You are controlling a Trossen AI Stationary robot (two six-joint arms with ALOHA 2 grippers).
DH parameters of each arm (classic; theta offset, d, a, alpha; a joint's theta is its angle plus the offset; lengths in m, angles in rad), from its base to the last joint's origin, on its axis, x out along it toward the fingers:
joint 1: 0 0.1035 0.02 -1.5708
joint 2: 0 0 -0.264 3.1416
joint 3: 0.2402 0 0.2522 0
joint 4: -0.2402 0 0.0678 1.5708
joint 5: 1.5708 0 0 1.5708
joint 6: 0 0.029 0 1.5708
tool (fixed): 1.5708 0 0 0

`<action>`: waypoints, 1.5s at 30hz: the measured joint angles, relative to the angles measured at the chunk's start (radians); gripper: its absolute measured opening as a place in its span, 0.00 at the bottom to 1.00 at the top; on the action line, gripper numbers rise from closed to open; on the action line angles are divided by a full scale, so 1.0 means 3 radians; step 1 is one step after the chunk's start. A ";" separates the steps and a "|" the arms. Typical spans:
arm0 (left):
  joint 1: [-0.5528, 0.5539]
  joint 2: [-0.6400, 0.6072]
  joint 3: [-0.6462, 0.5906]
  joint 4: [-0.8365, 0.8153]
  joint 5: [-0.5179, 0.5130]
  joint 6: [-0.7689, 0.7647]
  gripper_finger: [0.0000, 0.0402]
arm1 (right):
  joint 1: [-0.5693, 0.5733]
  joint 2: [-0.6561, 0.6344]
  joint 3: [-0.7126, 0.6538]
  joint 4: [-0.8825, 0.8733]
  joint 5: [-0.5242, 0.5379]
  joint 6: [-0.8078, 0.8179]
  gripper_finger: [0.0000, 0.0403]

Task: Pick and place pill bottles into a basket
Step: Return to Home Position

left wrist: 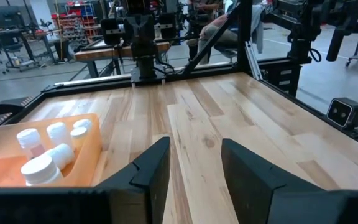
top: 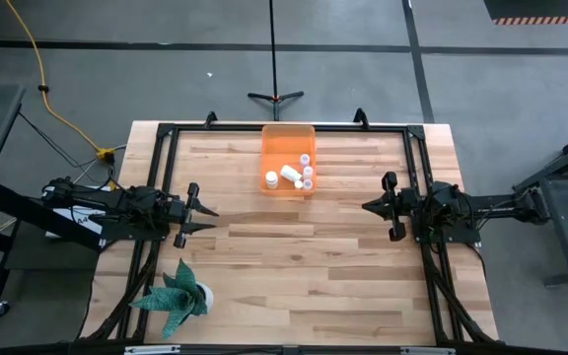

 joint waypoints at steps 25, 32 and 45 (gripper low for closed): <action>0.0000 -0.0001 0.0003 0.0001 0.0000 0.0000 0.45 | 0.0000 0.0000 -0.0001 0.0000 0.0000 0.0000 0.02; 0.0000 -0.0001 0.0003 0.0001 0.0000 -0.0001 0.45 | 0.0000 0.0001 -0.0001 0.0000 0.0000 0.0000 0.01; 0.0000 -0.0001 0.0003 0.0001 0.0000 -0.0001 0.45 | -0.0001 0.0001 -0.0001 0.0000 0.0000 0.0000 0.02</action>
